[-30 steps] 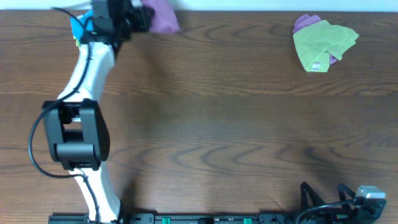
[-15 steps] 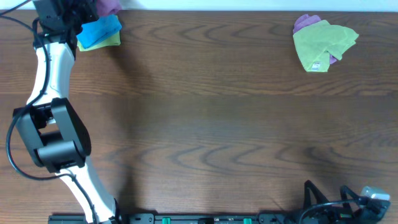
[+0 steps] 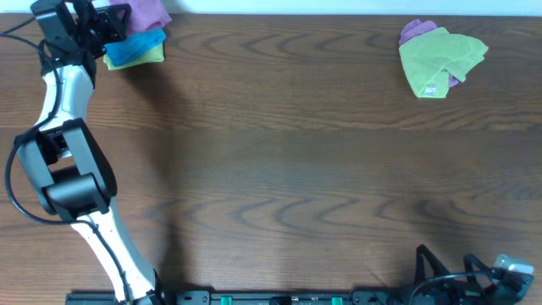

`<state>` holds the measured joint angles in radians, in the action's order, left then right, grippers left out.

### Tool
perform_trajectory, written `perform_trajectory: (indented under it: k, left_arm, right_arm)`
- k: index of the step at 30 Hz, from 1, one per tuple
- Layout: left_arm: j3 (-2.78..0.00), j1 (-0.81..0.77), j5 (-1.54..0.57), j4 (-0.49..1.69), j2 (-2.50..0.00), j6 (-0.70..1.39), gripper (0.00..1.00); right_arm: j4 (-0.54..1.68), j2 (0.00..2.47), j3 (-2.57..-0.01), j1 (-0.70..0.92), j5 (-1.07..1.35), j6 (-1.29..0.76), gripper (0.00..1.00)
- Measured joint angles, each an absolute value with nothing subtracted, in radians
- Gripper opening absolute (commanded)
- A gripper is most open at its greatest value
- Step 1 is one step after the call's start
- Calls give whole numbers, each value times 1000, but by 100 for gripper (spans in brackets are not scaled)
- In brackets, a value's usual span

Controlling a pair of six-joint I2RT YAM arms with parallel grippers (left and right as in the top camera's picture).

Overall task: Fold the cloth
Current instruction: 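Carry the purple cloth with the left gripper to the top-left cloth stack, then lower the purple cloth onto the blue stack and open the left gripper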

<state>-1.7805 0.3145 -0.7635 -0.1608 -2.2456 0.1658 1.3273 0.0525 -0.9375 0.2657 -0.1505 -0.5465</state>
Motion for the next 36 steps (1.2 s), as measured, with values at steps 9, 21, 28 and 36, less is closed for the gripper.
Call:
perform_trajectory:
  k: [9,21,28,36]
  left_arm:
    - [-1781,354,-854,-170,-2246,61,5]
    - [-1781,405,-902,-258,-2265,-23,6]
    - [-1781,404,-909,-342,-2354,-27,6]
    - [-1781,404,-884,-538,-2401,76,6]
  right_arm:
    - [1327,52,-937,266,-150,-549,99]
    - [1327,52,-937,266,-150,-549,99]
    - [1327,52,-937,266,-150,-549,99]
    - [1327,52,-937,266,-150,-549,99]
